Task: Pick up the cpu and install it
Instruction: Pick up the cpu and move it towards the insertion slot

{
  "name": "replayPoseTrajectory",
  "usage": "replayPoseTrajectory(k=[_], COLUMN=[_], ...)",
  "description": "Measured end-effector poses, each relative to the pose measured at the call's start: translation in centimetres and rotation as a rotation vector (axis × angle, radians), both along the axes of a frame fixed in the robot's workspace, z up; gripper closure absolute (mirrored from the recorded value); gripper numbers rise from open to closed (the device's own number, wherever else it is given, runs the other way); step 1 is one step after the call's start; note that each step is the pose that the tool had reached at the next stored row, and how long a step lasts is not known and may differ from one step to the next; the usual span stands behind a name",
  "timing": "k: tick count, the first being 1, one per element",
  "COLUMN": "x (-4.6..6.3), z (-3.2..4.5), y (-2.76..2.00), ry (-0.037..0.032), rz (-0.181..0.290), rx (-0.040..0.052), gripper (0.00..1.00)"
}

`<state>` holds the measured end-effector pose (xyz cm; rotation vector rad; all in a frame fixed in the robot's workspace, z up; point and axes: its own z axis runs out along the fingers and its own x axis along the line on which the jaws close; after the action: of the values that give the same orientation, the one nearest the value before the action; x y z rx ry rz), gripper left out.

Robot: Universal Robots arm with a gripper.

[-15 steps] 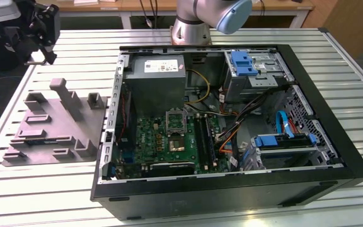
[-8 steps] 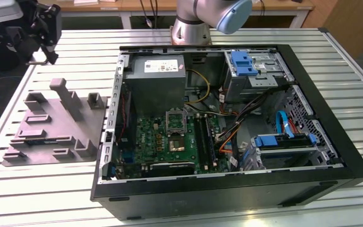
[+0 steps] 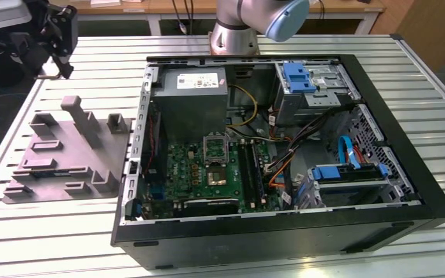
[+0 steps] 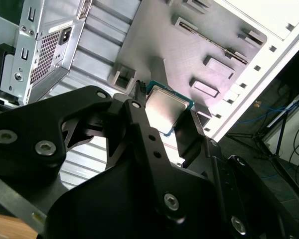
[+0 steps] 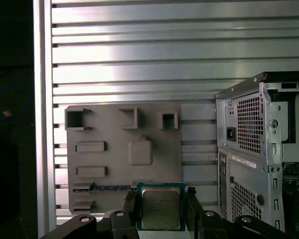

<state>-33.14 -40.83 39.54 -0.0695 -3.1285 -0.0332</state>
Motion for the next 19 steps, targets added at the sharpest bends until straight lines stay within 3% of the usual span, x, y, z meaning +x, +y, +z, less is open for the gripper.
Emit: replayPoseTrajectory(k=[19], x=[0.57], z=[0.0], y=[0.0], ry=[0.0001], rz=[0.0], rx=[0.0], gripper=[0.53])
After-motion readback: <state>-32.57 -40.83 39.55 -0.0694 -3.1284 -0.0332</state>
